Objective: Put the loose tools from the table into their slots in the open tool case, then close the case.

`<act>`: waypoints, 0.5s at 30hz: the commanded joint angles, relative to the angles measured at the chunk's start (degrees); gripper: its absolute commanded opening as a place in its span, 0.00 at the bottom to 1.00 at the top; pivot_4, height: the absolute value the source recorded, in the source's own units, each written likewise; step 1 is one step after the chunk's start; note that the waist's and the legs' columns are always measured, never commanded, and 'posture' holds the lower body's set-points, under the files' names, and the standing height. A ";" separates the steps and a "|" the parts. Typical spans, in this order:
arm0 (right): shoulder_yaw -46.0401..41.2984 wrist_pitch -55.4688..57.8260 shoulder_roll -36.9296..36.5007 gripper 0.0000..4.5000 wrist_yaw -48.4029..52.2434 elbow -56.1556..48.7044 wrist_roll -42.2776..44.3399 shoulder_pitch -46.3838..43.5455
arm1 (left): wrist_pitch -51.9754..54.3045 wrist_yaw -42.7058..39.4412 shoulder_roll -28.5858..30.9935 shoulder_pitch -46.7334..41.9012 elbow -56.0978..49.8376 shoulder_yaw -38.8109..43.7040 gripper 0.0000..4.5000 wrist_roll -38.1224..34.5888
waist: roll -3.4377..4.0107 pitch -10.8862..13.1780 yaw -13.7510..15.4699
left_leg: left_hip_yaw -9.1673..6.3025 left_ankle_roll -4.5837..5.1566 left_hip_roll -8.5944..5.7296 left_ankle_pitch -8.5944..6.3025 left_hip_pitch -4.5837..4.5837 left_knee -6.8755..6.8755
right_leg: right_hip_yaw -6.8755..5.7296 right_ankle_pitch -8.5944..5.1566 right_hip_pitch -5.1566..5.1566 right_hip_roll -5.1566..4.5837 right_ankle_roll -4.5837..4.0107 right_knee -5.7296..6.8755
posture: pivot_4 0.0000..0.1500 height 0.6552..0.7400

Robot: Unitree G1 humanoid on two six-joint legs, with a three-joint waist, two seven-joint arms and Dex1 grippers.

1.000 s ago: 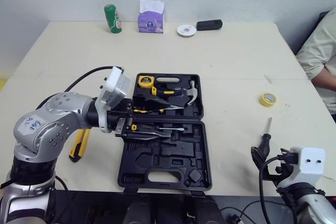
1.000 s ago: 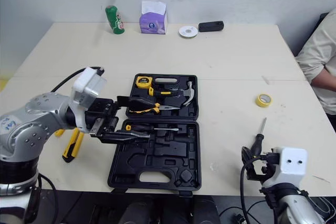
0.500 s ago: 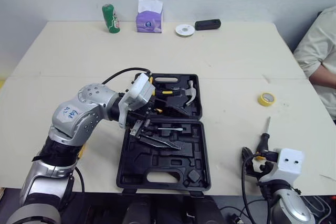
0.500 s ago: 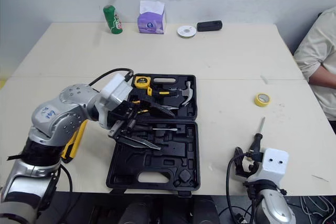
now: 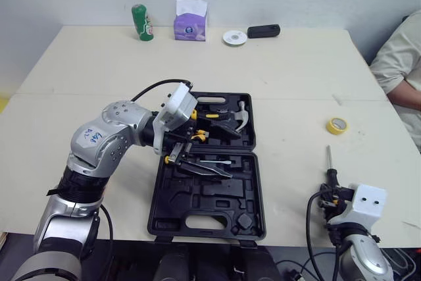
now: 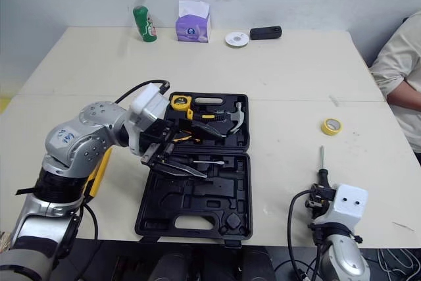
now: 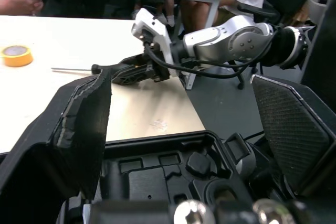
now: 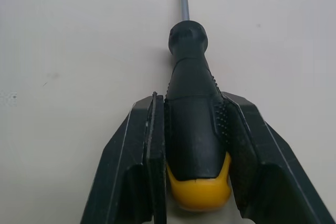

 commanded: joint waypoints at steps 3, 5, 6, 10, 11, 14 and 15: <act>-6.45 1.75 -13.39 0.24 15.20 -3.24 11.72 -6.92 | -0.23 4.63 1.78 2.99 -1.12 3.97 1.00 1.62 | 0.00 0.00 -0.29 | 0.02 0.02 0.00 0.01 0.03 0.00 | 0.03 0.00 0.00 0.00 0.00 0.02 | 1.00 0.90; -6.03 3.64 -19.80 0.24 21.51 -2.00 14.44 -10.00 | -0.40 5.49 3.92 5.89 -2.09 5.21 1.00 2.45 | 0.00 0.01 -0.93 | 0.03 0.03 -0.01 0.02 0.09 0.00 | 0.10 0.00 0.00 0.02 0.00 0.06 | 1.00 0.90; -4.68 5.16 -23.98 0.24 25.75 -0.67 16.34 -13.08 | -0.51 5.73 5.79 8.35 -2.99 6.39 1.00 2.93 | -0.01 0.02 -1.01 | 0.02 0.06 -0.05 0.02 0.15 -0.01 | 0.15 0.01 0.00 0.01 0.01 0.11 | 1.00 0.90; 2.44 8.44 -34.68 0.24 38.12 3.63 20.72 -24.05 | -2.72 5.12 13.08 17.38 -6.29 10.06 1.00 5.53 | -0.14 0.14 -1.56 | -0.14 0.09 -0.02 0.05 0.13 -0.01 | 0.10 -0.01 -0.01 0.05 -0.03 0.11 | 1.00 0.90; 5.08 8.75 -36.64 0.24 41.21 4.88 21.03 -27.19 | -3.31 5.01 15.10 19.92 -7.15 11.27 1.00 6.22 | -0.20 0.18 -1.61 | -0.15 0.10 -0.04 0.05 0.12 -0.03 | 0.09 0.00 -0.01 0.02 -0.03 0.11 | 1.00 0.90; 11.66 8.48 -39.29 0.24 47.68 8.25 20.57 -34.36 | -4.14 5.08 19.28 25.29 -9.03 14.41 1.00 7.08 | -0.30 0.23 -0.91 | -0.21 0.11 -0.04 0.05 0.09 -0.01 | 0.02 0.00 0.00 -0.03 -0.04 0.06 | 1.00 0.90; 13.44 8.24 -39.68 0.24 49.28 9.18 20.24 -36.19 | -4.28 5.09 20.33 26.67 -9.52 15.24 1.00 7.23 | -0.32 0.25 -0.60 | -0.25 0.12 -0.07 0.04 0.04 -0.01 | -0.03 0.00 0.00 -0.09 -0.04 0.03 | 1.00 0.90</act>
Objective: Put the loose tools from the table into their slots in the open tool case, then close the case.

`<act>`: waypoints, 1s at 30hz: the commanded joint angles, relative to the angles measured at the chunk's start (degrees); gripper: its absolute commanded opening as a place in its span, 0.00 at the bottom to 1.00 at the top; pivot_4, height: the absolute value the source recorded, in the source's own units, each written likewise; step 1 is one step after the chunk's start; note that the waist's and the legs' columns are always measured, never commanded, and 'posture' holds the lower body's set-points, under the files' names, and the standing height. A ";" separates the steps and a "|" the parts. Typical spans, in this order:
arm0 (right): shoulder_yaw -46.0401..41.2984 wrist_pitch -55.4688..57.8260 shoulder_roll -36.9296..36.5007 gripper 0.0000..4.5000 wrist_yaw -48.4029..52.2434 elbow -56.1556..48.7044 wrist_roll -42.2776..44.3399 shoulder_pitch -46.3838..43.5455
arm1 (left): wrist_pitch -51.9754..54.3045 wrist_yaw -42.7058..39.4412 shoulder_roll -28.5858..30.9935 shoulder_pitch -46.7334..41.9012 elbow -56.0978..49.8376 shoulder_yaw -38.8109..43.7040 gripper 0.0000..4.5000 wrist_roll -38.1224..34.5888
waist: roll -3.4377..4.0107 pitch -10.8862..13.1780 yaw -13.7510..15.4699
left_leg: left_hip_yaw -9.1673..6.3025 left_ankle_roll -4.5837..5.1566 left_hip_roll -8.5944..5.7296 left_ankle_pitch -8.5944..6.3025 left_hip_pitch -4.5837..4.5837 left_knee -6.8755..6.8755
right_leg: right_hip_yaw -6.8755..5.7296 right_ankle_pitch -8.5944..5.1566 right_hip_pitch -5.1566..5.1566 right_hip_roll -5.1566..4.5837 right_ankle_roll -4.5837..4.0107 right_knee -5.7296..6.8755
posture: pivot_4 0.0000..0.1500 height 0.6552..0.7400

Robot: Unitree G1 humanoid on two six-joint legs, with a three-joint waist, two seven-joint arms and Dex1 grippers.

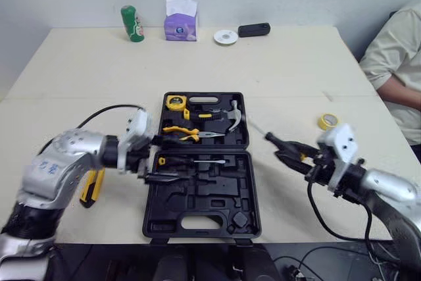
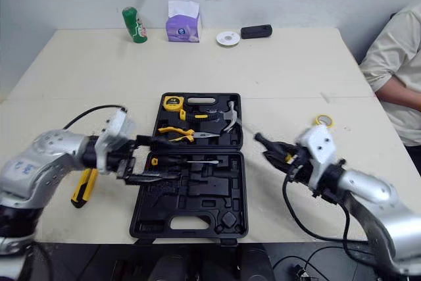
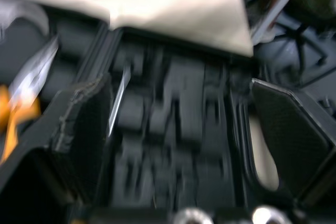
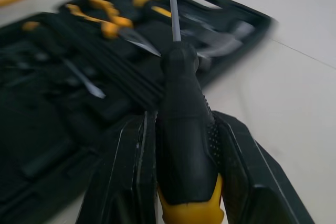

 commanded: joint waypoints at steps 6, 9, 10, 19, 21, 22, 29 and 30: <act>14.86 -2.66 1.45 0.24 12.59 9.46 -2.87 -14.49 | -6.61 -1.44 8.16 11.30 -5.18 7.14 1.00 4.94 | -0.03 0.02 0.98 | -0.03 0.20 -0.08 -0.14 -0.14 0.10 | -0.28 0.07 0.07 -0.24 0.10 -0.10 | 1.00 0.90; 18.90 -4.03 2.26 0.24 15.64 11.89 -5.20 -17.44 | -5.72 -0.06 8.10 12.07 -7.06 8.13 1.00 4.05 | -0.04 0.03 1.14 | -0.04 0.25 -0.09 -0.17 -0.19 0.12 | -0.37 0.12 0.11 -0.27 0.15 -0.12 | 1.00 0.90; 19.78 -4.26 2.41 0.24 16.55 12.24 -5.54 -18.03 | -5.24 0.29 8.00 12.07 -7.58 8.30 1.00 3.68 | -0.04 0.03 1.18 | -0.08 0.25 -0.09 -0.17 -0.22 0.13 | -0.42 0.12 0.11 -0.29 0.15 -0.13 | 1.00 0.90; 25.46 -8.95 3.31 0.24 19.13 17.62 -13.07 -18.84 | -4.79 1.44 7.22 11.47 -8.89 7.04 1.00 3.55 | -0.04 0.03 0.84 | -0.08 0.23 -0.09 -0.16 -0.21 0.14 | -0.46 0.12 0.13 -0.26 0.15 -0.07 | 1.00 0.90; 25.38 -8.91 3.47 0.24 19.24 18.07 -13.84 -18.64 | -4.79 1.33 7.29 11.34 -8.89 6.96 1.00 3.51 | -0.04 0.03 0.85 | -0.07 0.22 -0.09 -0.15 -0.21 0.14 | -0.46 0.12 0.12 -0.25 0.15 -0.05 | 1.00 0.90; 25.35 -8.99 3.56 0.24 19.34 18.20 -14.20 -18.50 | -4.82 1.23 7.35 11.27 -8.85 6.92 1.00 3.50 | -0.04 0.03 0.87 | -0.07 0.22 -0.09 -0.15 -0.21 0.14 | -0.46 0.12 0.12 -0.24 0.15 -0.05 | 1.00 0.90; 25.74 -10.68 4.30 0.24 19.57 18.96 -16.42 -17.79 | -5.33 0.81 7.06 9.30 -8.44 5.28 1.00 3.82 | -0.04 0.03 0.86 | -0.07 0.21 -0.08 -0.15 -0.20 0.15 | -0.46 0.12 0.13 -0.24 0.15 -0.05 | 1.00 0.90; 25.83 -10.98 4.35 0.24 19.63 18.97 -16.76 -17.69 | -5.33 0.82 6.99 9.03 -8.45 5.08 1.00 3.82 | -0.04 0.03 0.80 | -0.07 0.21 -0.08 -0.15 -0.20 0.15 | -0.46 0.12 0.13 -0.23 0.15 -0.04 | 1.00 0.90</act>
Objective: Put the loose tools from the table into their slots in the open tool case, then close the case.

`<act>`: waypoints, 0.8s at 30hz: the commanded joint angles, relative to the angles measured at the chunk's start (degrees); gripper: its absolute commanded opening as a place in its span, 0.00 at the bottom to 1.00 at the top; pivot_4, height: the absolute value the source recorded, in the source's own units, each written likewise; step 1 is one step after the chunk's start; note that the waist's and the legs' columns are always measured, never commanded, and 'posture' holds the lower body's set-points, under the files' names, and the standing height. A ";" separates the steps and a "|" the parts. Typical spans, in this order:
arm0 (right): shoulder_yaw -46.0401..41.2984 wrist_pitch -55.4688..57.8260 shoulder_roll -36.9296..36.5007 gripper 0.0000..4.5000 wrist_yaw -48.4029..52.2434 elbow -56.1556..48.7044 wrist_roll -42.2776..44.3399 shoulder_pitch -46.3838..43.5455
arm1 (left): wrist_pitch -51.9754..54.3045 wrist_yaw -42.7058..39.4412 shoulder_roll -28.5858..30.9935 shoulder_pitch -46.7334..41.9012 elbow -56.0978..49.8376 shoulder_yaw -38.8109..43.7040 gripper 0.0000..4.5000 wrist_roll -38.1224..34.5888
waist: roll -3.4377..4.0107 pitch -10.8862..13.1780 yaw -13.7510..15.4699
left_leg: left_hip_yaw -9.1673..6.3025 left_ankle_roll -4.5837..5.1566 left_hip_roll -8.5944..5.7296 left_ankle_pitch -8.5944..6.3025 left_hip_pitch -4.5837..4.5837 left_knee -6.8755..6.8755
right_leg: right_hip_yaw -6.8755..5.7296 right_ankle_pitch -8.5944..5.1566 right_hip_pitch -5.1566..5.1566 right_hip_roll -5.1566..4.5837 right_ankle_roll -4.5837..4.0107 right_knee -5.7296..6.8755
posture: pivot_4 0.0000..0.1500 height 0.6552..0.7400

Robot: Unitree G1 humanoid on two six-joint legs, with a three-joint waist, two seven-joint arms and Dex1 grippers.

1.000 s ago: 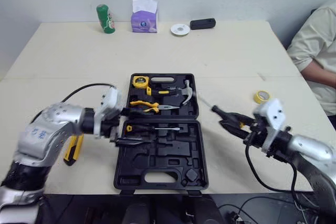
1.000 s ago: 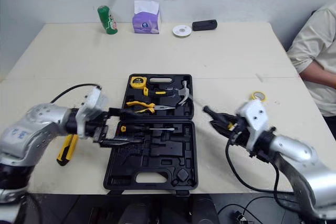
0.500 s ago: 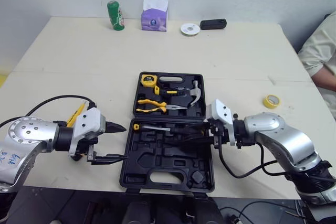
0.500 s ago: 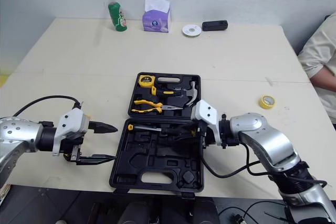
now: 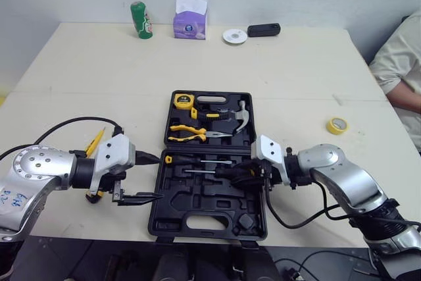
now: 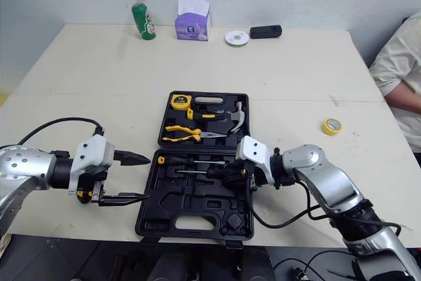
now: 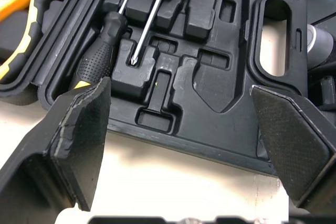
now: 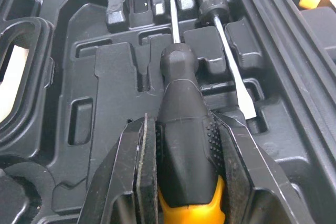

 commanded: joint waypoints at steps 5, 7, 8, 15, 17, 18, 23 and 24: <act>-0.49 -1.71 1.24 0.35 0.01 -1.11 -0.77 0.64 | -0.46 -0.13 -0.52 -2.45 -0.73 -0.97 1.00 -0.53 | 0.00 0.00 -0.14 | 0.01 -0.02 0.01 0.01 0.02 -0.01 | 0.01 0.00 0.00 0.04 0.00 0.01 | 1.00 0.90; -1.84 0.14 1.12 0.54 0.32 -2.76 1.33 0.51 | -0.59 -0.22 -0.54 -2.85 -0.43 -1.23 1.00 -0.47 | 0.00 0.00 -0.08 | 0.01 -0.02 0.01 0.01 0.02 0.00 | 0.01 0.00 0.00 0.04 0.00 0.02 | 1.00 0.90; -2.97 1.22 1.19 0.63 0.40 -3.88 2.93 0.42 | -0.66 -0.33 -0.53 -2.97 -0.34 -1.36 1.00 -0.48 | 0.00 0.00 -0.08 | 0.01 -0.02 0.01 0.01 0.02 0.01 | 0.01 0.00 0.00 0.04 0.00 0.02 | 1.00 0.90; -6.45 1.52 5.82 0.99 -1.06 -4.23 7.28 -0.48 | -2.01 -0.82 -0.82 -3.88 1.15 -2.95 1.00 0.56 | 0.00 0.00 -0.03 | 0.00 -0.02 0.01 0.01 0.01 0.00 | 0.00 0.00 0.00 0.04 -0.01 0.02 | 1.00 0.90; -6.60 -1.14 8.76 0.99 -1.50 -1.51 6.95 -0.19 | -2.13 -0.75 -1.07 -4.38 1.31 -3.42 1.00 0.74 | 0.00 0.00 -0.01 | 0.00 -0.02 0.01 0.01 0.01 0.01 | 0.00 0.00 0.00 0.04 -0.01 0.02 | 1.00 0.90; -6.86 -3.26 10.63 0.99 -1.94 0.35 6.60 0.01 | -2.19 -0.74 -1.19 -4.64 1.36 -3.63 1.00 0.79 | 0.00 0.00 -0.02 | 0.00 -0.02 0.01 0.01 0.01 0.01 | 0.00 0.00 0.02 0.04 0.00 0.02 | 1.00 0.90; -6.27 -7.98 13.62 0.71 -0.19 5.40 5.57 0.44 | -2.33 -0.96 -1.50 -5.53 1.74 -4.35 1.00 1.13 | 0.00 0.00 -0.05 | 0.01 -0.02 0.00 0.02 0.01 0.02 | 0.00 0.00 0.01 0.07 -0.01 0.06 | 1.00 0.90; -5.96 -8.26 13.74 0.58 0.43 5.81 5.68 0.69 | -2.38 -0.92 -1.63 -5.88 1.87 -4.70 1.00 1.33 | 0.00 0.00 -0.04 | 0.02 -0.02 -0.01 0.01 0.00 0.02 | 0.00 0.00 0.01 0.07 -0.01 0.05 | 1.00 0.90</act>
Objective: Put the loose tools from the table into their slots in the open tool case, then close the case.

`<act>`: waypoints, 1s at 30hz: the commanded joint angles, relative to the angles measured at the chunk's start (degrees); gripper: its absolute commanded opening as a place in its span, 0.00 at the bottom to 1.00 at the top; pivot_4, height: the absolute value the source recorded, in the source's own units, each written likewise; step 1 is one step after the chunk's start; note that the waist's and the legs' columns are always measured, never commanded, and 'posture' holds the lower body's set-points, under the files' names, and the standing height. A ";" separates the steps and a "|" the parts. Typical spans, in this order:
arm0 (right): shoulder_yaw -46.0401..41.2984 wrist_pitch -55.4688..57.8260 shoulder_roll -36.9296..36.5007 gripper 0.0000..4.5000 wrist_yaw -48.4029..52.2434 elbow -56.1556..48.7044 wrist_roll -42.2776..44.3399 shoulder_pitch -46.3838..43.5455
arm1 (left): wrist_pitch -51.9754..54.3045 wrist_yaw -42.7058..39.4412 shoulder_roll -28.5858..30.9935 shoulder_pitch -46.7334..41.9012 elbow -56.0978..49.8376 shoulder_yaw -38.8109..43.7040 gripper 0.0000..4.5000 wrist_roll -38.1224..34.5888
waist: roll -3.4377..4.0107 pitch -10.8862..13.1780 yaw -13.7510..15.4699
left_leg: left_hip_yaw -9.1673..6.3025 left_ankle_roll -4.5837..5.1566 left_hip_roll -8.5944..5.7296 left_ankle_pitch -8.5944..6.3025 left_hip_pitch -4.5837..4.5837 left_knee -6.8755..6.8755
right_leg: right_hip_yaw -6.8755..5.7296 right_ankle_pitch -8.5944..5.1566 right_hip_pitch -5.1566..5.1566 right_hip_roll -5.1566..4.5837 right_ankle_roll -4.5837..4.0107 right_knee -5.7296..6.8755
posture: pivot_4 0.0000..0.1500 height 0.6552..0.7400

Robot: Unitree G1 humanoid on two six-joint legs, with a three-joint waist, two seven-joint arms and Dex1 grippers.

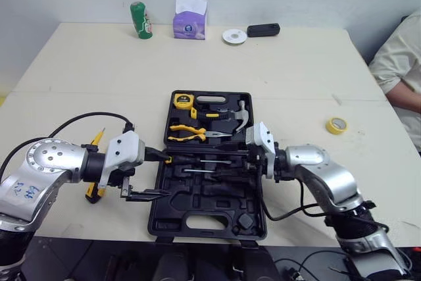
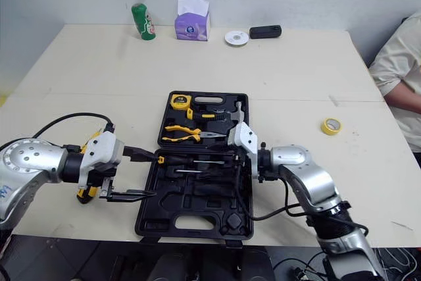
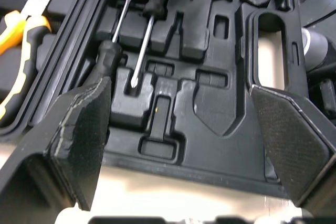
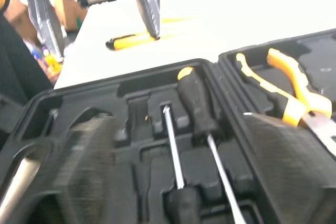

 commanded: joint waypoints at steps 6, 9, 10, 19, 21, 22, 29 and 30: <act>2.62 -5.33 0.09 0.01 2.61 4.46 -4.39 0.31 | -0.95 -0.45 -0.59 -2.86 1.13 -1.13 1.00 0.91 | 0.00 0.00 -0.12 | 0.00 0.00 0.00 0.00 0.00 0.08 | 0.00 0.00 0.01 0.00 0.00 0.05 | 1.00 0.90; 3.94 -6.38 -0.37 0.01 2.66 5.64 -6.82 0.23 | -1.35 -0.59 -0.69 -3.23 1.70 -1.51 1.00 1.27 | 0.00 0.00 -0.14 | 0.01 0.00 0.01 0.00 0.00 0.08 | 0.02 0.00 -0.01 0.01 0.00 0.07 | 1.00 0.90; 4.28 -6.24 -0.52 0.01 2.41 5.83 -7.62 0.12 | -1.50 -0.58 -0.76 -3.32 1.84 -1.65 1.00 1.45 | 0.00 0.00 -0.12 | 0.01 0.00 0.02 0.00 0.01 0.08 | 0.01 0.00 0.00 0.01 0.00 0.07 | 1.00 0.90; 7.91 -7.71 -3.30 0.01 3.59 5.78 -12.91 0.84 | -2.12 -0.45 -1.49 -3.90 1.86 -2.63 1.00 2.42 | -0.01 -0.01 -0.05 | 0.00 0.00 0.02 0.00 0.06 0.19 | 0.03 0.00 0.05 -0.01 0.00 0.13 | 1.00 0.90; 8.98 -8.60 -4.07 0.01 3.54 5.96 -14.48 1.18 | -2.41 -0.62 -1.51 -4.04 2.23 -2.69 1.00 2.56 | -0.01 -0.02 -0.04 | -0.01 0.01 0.02 -0.01 0.06 0.21 | 0.03 0.00 0.07 -0.02 0.00 0.13 | 1.00 0.90; 9.48 -9.03 -4.39 0.01 3.41 6.13 -15.22 1.38 | -2.57 -0.68 -1.51 -3.99 2.28 -2.69 1.00 2.62 | -0.02 -0.02 -0.03 | -0.01 0.01 0.02 -0.01 0.06 0.21 | 0.02 0.00 0.08 -0.02 0.00 0.13 | 1.00 0.90; 12.41 -4.77 -5.76 0.01 -0.31 8.55 -20.87 1.42 | -2.62 -1.05 -2.19 -4.88 1.88 -3.29 1.00 1.86 | -0.17 -0.21 -0.02 | -0.03 0.00 0.02 -0.02 0.15 0.26 | 0.02 0.00 0.17 -0.04 0.00 0.13 | 1.00 0.90; 12.56 -4.35 -5.86 0.01 -0.52 8.63 -20.88 1.55 | -2.63 -1.14 -2.30 -5.07 1.87 -3.41 1.00 1.84 | -0.24 -0.35 -0.02 | -0.04 -0.01 0.03 -0.02 0.18 0.27 | 0.02 0.00 0.19 -0.04 0.00 0.14 | 1.00 0.90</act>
